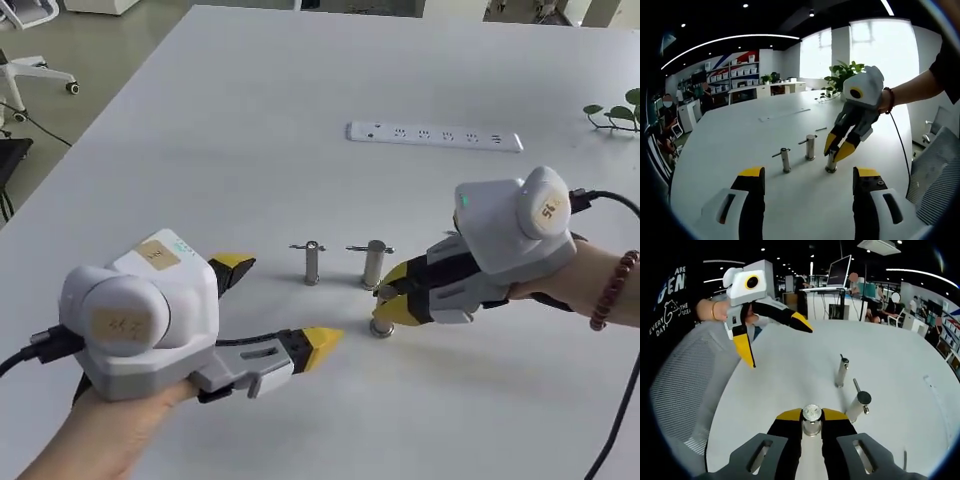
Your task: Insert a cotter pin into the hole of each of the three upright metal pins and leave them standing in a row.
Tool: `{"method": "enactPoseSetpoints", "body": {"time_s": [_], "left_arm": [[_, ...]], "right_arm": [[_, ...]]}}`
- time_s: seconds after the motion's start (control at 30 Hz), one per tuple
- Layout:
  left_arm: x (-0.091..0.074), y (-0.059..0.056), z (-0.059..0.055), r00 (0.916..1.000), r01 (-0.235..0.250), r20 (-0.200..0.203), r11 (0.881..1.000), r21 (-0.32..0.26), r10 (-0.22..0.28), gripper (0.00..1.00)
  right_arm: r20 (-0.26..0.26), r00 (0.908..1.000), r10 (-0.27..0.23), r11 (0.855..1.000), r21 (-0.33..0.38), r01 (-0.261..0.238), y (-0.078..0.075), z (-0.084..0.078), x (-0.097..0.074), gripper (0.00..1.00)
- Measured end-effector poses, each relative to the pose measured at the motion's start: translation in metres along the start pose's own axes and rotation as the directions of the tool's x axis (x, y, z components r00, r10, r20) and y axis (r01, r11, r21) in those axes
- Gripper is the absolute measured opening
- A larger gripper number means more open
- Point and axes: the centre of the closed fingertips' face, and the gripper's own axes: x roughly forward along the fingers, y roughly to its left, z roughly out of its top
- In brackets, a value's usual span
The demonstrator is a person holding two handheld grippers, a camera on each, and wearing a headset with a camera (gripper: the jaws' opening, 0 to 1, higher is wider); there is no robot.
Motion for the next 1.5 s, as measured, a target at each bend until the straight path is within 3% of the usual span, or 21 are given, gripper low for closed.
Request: {"method": "enactPoseSetpoints", "body": {"time_s": [0.13, 0.17, 0.23, 0.33, 0.43, 0.57, 0.97, 1.17, 1.5], "left_arm": [[-0.001, 0.0, 0.0, 1.0, -0.001, 0.0, 1.0, -0.002, 0.001, 0.71], [-0.001, 0.0, -0.001, 1.0, -0.001, -0.001, 1.0, -0.003, 0.001, 0.71], [-0.001, 0.0, -0.001, 1.0, -0.001, -0.002, 1.0, -0.004, 0.001, 0.71], [-0.001, -0.001, 0.0, 1.0, 0.003, 0.001, 1.0, -0.013, -0.003, 0.71], [-0.001, -0.002, 0.001, 1.0, 0.005, 0.007, 1.0, -0.015, -0.005, 0.71], [-0.001, -0.001, 0.001, 1.0, 0.004, 0.006, 1.0, -0.014, -0.004, 0.71], [0.0, -0.002, -0.002, 1.0, -0.002, 0.007, 1.0, -0.014, 0.002, 0.72], [0.002, -0.001, -0.001, 1.0, -0.004, 0.003, 1.0, 0.007, 0.004, 0.73], [0.002, -0.002, 0.001, 1.0, -0.005, 0.005, 0.999, 0.033, 0.005, 0.75]], "right_arm": [[0.0, 1.0, 0.007, 1.0, 0.009, -0.007, 0.0, 0.0, 0.0, 0.09], [-0.003, 0.9999, 0.015, 0.999, 0.049, -0.015, 0.001, -0.001, 0.0, 0.09], [-0.008, 0.9999, 0.014, 1.0, 0.023, -0.013, 0.001, 0.0, 0.0, 0.09], [-0.01, 0.9999, 0.013, 0.999, 0.049, -0.012, 0.001, 0.0, 0.001, 0.1], [0.017, 0.9998, 0.012, 0.996, 0.084, -0.014, 0.001, 0.005, 0.001, 0.13], [-0.002, 0.9998, 0.018, 0.997, 0.081, -0.018, 0.005, 0.004, 0.0, 0.17], [0.003, 0.9994, -0.035, 0.985, 0.166, 0.034, 0.003, -0.002, -0.029, 0.23], [-0.015, 0.9941, -0.108, 0.964, 0.243, 0.108, -0.009, -0.016, -0.048, 0.23], [-0.082, 0.9732, -0.215, 0.922, 0.312, 0.23, -0.038, -0.037, -0.073, 0.21]]}}
